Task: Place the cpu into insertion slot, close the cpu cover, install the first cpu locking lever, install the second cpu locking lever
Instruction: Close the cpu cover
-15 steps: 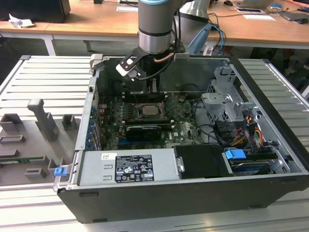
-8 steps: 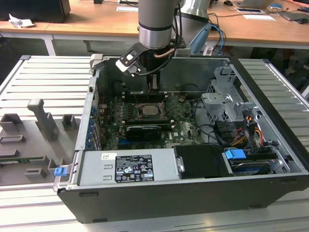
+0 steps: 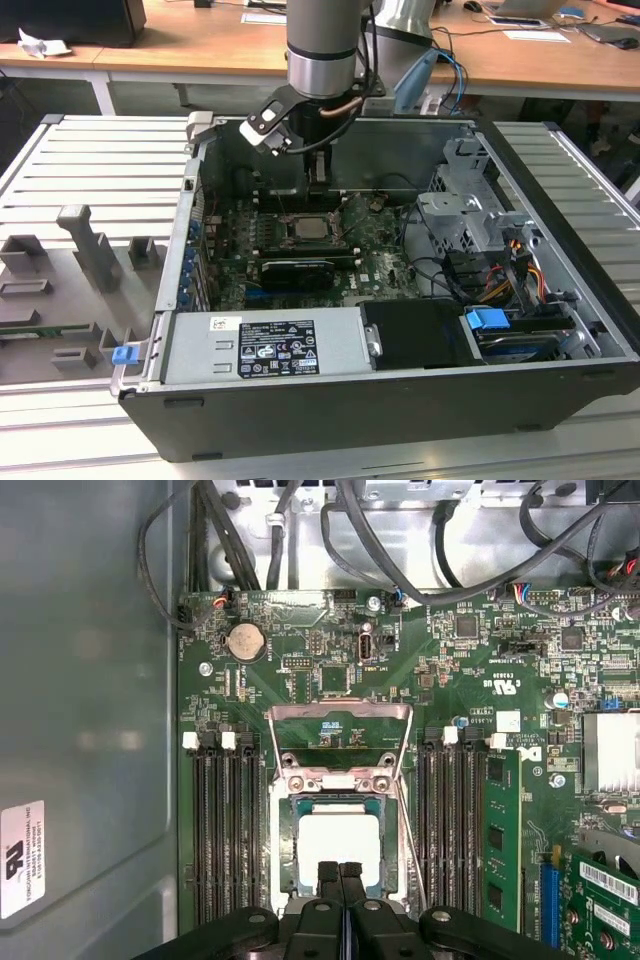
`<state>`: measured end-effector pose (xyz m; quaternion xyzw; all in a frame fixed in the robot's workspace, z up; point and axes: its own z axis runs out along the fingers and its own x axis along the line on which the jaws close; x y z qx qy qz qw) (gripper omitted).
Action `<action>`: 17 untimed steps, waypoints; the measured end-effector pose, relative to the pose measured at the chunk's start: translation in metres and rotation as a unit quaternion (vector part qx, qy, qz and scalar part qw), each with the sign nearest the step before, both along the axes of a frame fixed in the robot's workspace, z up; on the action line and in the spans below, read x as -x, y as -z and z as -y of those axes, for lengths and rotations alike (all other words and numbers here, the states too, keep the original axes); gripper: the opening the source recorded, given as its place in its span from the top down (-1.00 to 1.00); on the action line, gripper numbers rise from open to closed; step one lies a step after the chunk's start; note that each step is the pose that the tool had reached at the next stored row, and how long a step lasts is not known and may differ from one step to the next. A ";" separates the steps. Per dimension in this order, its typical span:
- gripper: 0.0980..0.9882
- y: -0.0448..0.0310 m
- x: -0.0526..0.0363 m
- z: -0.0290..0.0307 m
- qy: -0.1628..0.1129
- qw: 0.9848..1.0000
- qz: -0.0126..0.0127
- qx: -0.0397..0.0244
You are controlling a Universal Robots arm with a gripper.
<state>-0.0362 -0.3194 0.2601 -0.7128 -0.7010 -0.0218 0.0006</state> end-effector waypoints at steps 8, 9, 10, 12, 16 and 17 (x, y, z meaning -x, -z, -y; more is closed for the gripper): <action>0.98 -0.0075 0.0000 -0.0009 0.000 1.000 0.000 0.000; 0.98 -0.0086 0.0000 -0.0012 0.000 1.000 0.000 0.000; 0.98 -0.0095 0.0000 -0.0015 0.000 1.000 0.000 0.000; 0.98 -0.0105 0.0000 -0.0017 0.000 1.000 0.000 0.000; 0.98 -0.0137 0.0000 -0.0025 0.000 1.000 0.000 0.000; 0.98 -0.0150 0.0000 -0.0025 0.000 1.000 0.000 0.000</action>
